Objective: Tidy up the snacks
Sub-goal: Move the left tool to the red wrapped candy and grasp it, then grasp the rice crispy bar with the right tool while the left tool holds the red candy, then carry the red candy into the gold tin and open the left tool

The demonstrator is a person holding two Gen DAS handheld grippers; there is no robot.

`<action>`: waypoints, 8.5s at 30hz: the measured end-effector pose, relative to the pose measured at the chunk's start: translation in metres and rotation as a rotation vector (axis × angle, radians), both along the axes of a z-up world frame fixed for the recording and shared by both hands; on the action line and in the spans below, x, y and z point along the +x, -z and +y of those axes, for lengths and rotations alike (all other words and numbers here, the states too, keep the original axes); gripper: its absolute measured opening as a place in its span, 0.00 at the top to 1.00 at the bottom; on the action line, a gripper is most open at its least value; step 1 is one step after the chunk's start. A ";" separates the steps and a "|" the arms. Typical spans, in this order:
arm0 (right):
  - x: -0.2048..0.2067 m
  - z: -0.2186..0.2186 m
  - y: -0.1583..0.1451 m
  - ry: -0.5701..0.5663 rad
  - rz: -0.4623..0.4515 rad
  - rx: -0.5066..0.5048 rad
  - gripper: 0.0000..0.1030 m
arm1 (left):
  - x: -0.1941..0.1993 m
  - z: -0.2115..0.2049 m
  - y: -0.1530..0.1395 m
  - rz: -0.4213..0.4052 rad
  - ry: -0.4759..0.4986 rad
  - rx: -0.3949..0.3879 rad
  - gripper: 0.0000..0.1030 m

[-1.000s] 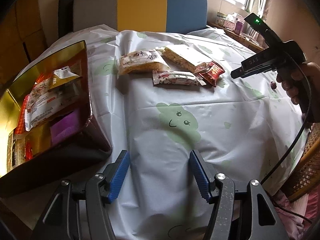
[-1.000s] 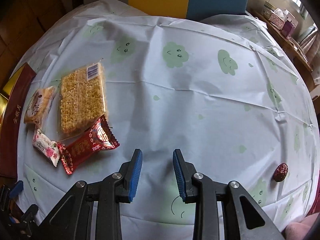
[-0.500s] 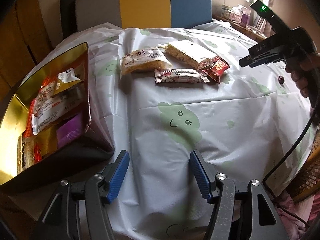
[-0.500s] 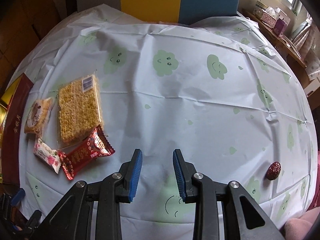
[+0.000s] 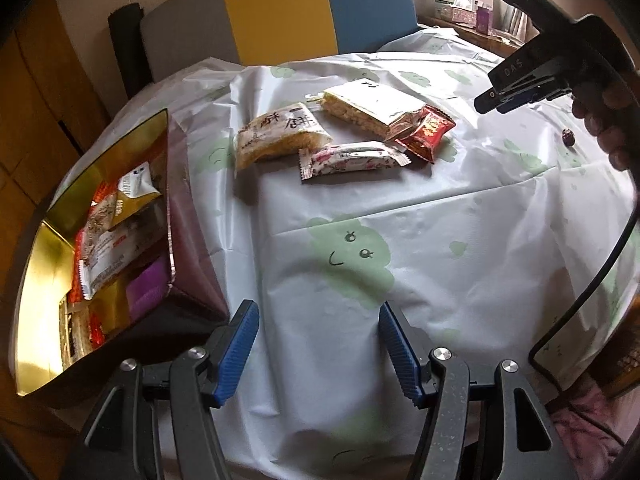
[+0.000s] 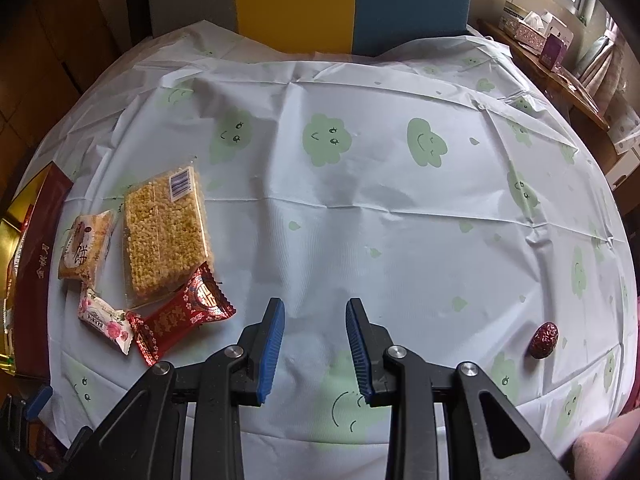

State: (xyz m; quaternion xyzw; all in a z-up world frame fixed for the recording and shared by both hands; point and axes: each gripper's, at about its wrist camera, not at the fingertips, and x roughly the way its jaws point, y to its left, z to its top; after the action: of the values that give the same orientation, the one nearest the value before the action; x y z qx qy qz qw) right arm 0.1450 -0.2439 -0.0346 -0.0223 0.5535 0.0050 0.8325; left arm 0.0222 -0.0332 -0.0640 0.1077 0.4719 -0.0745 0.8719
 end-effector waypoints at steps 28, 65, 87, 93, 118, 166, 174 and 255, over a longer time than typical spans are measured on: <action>0.001 -0.021 -0.009 0.114 -0.019 0.023 0.69 | 0.083 -0.064 -0.037 -0.027 0.244 -0.075 0.63; 0.004 -0.027 -0.013 0.136 -0.041 0.044 0.69 | 0.028 -0.054 0.002 -0.024 0.085 -0.039 0.78; 0.000 -0.007 -0.003 0.054 -0.046 0.041 0.69 | 0.018 -0.043 0.008 -0.091 0.081 -0.117 0.78; -0.001 0.006 0.005 0.008 -0.024 0.032 0.69 | 0.018 -0.040 0.009 -0.093 0.075 -0.142 0.78; -0.008 0.038 0.028 -0.155 0.009 0.005 0.69 | 0.003 -0.015 0.008 -0.095 0.086 -0.249 0.78; -0.005 0.008 0.034 -0.160 0.088 -0.007 0.27 | 0.003 -0.018 0.011 -0.108 0.069 -0.236 0.77; -0.021 0.017 0.033 -0.170 0.062 -0.030 0.25 | 0.004 -0.021 0.011 -0.113 0.067 -0.212 0.77; -0.033 0.053 0.044 -0.223 0.031 -0.135 0.27 | 0.022 0.142 -0.079 -0.205 -0.392 -0.186 0.65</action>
State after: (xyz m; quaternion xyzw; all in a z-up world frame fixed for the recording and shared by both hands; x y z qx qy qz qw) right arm 0.1118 -0.1905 -0.0786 -0.1396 0.5594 0.0608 0.8148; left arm 0.0445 0.1092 0.0147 -0.0598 0.3839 0.0642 0.9192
